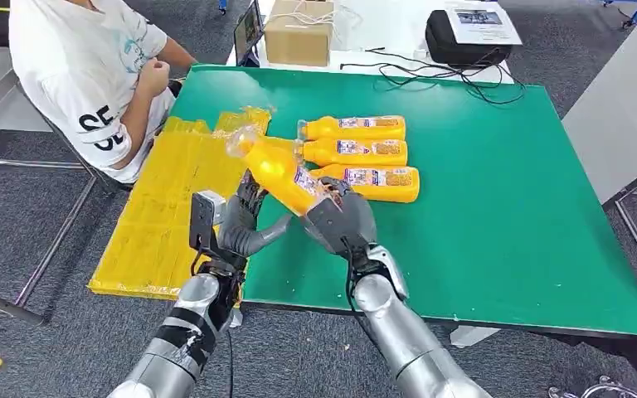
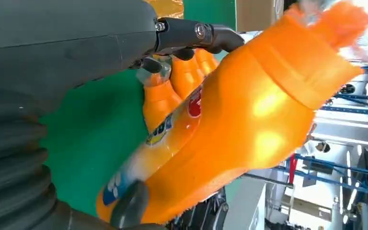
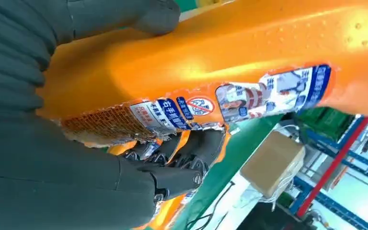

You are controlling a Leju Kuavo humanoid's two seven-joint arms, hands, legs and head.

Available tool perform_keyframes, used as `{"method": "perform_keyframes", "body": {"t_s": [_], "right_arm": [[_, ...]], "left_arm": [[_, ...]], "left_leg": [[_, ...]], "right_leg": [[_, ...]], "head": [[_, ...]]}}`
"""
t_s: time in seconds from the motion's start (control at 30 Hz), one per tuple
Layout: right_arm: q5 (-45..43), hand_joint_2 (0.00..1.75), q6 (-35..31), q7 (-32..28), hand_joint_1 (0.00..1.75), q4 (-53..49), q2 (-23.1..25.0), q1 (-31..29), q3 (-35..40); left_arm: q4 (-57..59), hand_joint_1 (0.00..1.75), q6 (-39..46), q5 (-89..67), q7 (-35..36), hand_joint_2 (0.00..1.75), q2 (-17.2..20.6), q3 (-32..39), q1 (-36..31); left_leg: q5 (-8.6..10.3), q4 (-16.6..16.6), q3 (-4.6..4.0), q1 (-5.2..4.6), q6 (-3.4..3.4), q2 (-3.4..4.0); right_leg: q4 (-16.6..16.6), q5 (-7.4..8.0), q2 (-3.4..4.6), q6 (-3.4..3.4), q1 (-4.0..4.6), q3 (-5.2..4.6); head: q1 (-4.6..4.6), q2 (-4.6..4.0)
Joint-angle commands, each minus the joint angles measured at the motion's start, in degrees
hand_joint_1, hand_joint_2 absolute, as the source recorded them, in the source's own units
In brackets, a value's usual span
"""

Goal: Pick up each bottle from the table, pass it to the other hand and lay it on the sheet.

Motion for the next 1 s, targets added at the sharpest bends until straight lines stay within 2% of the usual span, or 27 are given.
{"method": "perform_keyframes", "body": {"t_s": [0.03,0.27,0.37,0.43,0.47,0.57,0.6,0.63,0.67,0.7,0.73,1.0], "right_arm": [[0.9,1.75,0.8,-1.7,1.75,9.4,3.0,-3.7,6.8],[0.1,1.75,2.5,-2.9,1.75,9.9,3.0,-1.8,8.7],[0.7,1.75,1.9,-3.9,1.75,11.0,2.9,0.1,10.6],[0.7,1.75,1.9,-4.3,1.75,11.2,2.8,0.4,11.0],[0.7,1.75,2.1,-4.3,1.75,11.2,2.6,0.3,11.1],[-0.1,1.75,2.6,-4.5,1.75,10.5,2.2,0.1,10.9],[-0.3,1.75,2.5,-4.4,1.75,10.0,2.0,0.1,10.6],[-0.4,1.75,2.3,-4.1,1.75,9.7,1.9,0.1,10.5],[-0.5,1.75,2.4,-3.6,1.57,9.6,1.8,0.0,10.4],[-0.5,1.75,1.7,-3.3,0.14,9.1,1.7,0.2,10.0],[-0.8,1.75,1.7,-3.1,0.0,8.9,1.7,0.3,9.7],[-1.6,1.75,1.6,-3.0,0.0,8.4,1.3,0.5,8.6]], "left_arm": [[5.6,0.0,-2.1,1.7,0.7,1.75,0.8,-3.0,-3.6],[5.7,0.0,-2.4,3.0,0.5,1.75,0.8,-2.9,-3.4],[5.8,0.0,-2.8,4.3,0.8,1.75,0.7,-2.5,-3.2],[5.8,0.0,-2.8,4.5,0.8,1.75,0.8,-2.4,-3.1],[5.6,0.0,-2.9,4.8,0.7,1.75,0.8,-2.3,-3.0],[4.4,0.0,-3.7,5.8,-0.1,1.75,0.9,-2.0,-2.5],[3.7,1.75,-3.4,6.2,-0.3,1.75,0.9,-1.7,-2.1],[3.2,1.75,-3.2,6.2,-0.4,1.75,0.9,-1.8,-1.9],[2.4,1.75,-2.8,6.1,-0.8,1.75,1.0,-1.7,-1.5],[1.6,1.75,-2.0,6.3,-1.0,1.75,0.9,-1.3,-1.0],[1.2,1.75,-1.0,6.8,-0.8,1.75,0.7,-0.6,-0.8],[0.5,1.75,1.2,7.6,-1.0,1.75,0.6,0.8,-0.4]], "left_leg": [[-0.19,0.0,0.39,0.06,-0.09,0.15],[-0.05,0.0,0.17,0.02,-0.04,0.01],[-0.18,0.0,0.43,0.03,-0.07,0.05],[-0.06,-0.1,0.2,0.02,-0.05,0.0],[-0.19,-0.1,0.49,0.05,-0.09,0.0],[-0.15,0.0,0.34,0.05,-0.08,0.0],[-0.09,0.0,0.21,0.04,-0.06,-0.02],[-0.17,0.0,0.35,0.05,-0.08,-0.01],[-0.08,0.0,0.19,0.04,-0.06,-0.02],[-0.16,0.0,0.33,0.05,-0.07,-0.01],[-0.09,0.0,0.21,0.04,-0.06,-0.02],[-0.15,0.0,0.3,0.05,-0.06,0.0]], "right_leg": [[0.0,-0.15,0.14,-0.12,0.06,0.32],[0.0,-0.07,0.0,-0.05,0.01,0.13],[0.0,-0.19,0.05,-0.1,0.03,0.38],[-0.1,-0.07,-0.01,-0.06,0.02,0.17],[-0.1,-0.21,0.0,-0.12,0.05,0.45],[0.0,-0.17,-0.01,-0.1,0.05,0.3],[0.0,-0.11,-0.03,-0.08,0.04,0.18],[0.0,-0.19,-0.03,-0.11,0.06,0.31],[0.0,-0.11,-0.03,-0.08,0.04,0.14],[0.0,-0.19,-0.03,-0.1,0.05,0.29],[0.0,-0.12,-0.03,-0.07,0.04,0.16],[0.0,-0.17,-0.01,-0.08,0.04,0.26]], "head": [[0.0,0.0],[0.02,0.0],[0.0,0.0],[0.0,0.0],[0.02,0.0],[0.0,0.0],[0.0,0.0],[-0.02,0.0],[0.0,0.0],[0.0,0.0],[0.0,0.0],[0.0,0.0]]}}
